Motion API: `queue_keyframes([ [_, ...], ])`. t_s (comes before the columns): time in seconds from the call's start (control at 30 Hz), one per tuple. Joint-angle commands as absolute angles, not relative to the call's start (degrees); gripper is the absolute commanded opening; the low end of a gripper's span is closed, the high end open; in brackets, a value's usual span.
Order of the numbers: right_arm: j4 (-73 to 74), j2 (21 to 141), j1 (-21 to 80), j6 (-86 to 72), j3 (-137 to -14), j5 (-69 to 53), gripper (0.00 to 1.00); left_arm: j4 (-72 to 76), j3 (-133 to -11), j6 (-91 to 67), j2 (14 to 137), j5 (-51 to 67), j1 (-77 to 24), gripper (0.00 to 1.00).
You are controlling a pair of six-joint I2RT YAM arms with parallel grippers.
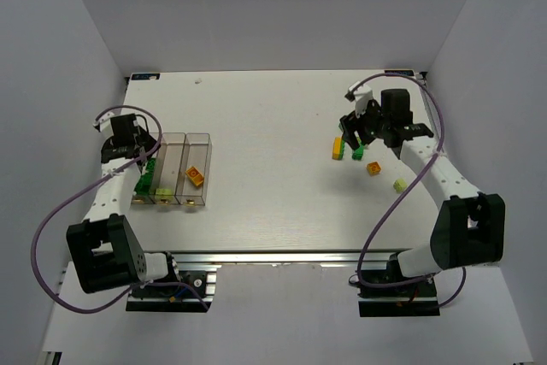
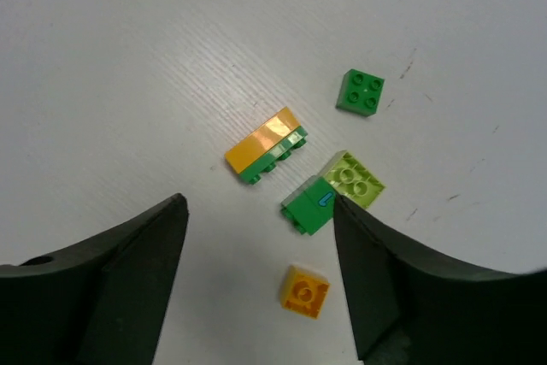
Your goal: Sort the legos into containers by color
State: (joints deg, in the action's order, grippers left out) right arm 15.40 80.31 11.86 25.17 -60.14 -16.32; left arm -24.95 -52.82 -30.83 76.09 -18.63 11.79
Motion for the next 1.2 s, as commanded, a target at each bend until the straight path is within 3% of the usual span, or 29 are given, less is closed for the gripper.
queue_keyframes([
  [0.0,18.88,83.75,9.94,24.17,-67.05,-19.31,0.70,-23.65,-53.09,-33.48,71.20,-11.18,12.04,0.78],
  [0.03,19.77,84.28,9.93,24.17,-67.76,-19.94,0.60,-22.51,-52.82,-33.92,70.06,-8.64,12.04,0.74],
  [0.1,20.21,85.16,9.84,23.38,-68.55,-20.57,0.53,-20.31,-51.25,-34.98,68.82,0.55,12.04,0.60],
  [0.13,20.65,86.04,9.76,23.20,-68.90,-20.74,0.49,-17.52,-50.37,-35.68,68.21,4.62,11.95,0.33],
  [0.2,21.80,86.92,9.49,21.80,-69.69,-19.61,0.48,-14.78,-48.61,-38.84,66.63,12.34,11.60,0.21],
  [0.27,22.41,88.50,9.23,19.79,-70.22,-17.94,0.46,-11.00,-46.24,-41.48,65.83,16.51,10.90,0.23],
  [0.3,23.54,89.99,9.05,17.08,-70.49,-15.23,0.45,-10.55,-45.88,-42.18,64.87,17.57,10.03,0.29],
  [0.37,25.48,91.57,8.79,14.69,-71.72,-14.07,0.44,-9.32,-44.91,-42.80,63.81,20.21,9.06,0.52],
  [0.47,27.42,93.43,8.79,8.72,-71.28,-11.79,0.48,-9.84,-44.13,-42.54,61.27,21.44,7.91,0.66],
  [0.6,26.72,95.62,8.79,0.81,-69.79,-6.62,0.55,-9.76,-41.93,-42.63,58.10,22.41,7.73,0.68],
  [0.83,24.36,97.29,8.88,-5.44,-68.12,-0.80,0.56,-9.05,-39.73,-44.30,55.72,23.29,7.73,0.68],
  [1.17,22.77,101.25,8.88,-9.40,-67.85,3.17,0.43,-9.49,-40.52,-44.30,55.90,23.20,7.73,0.69],
])
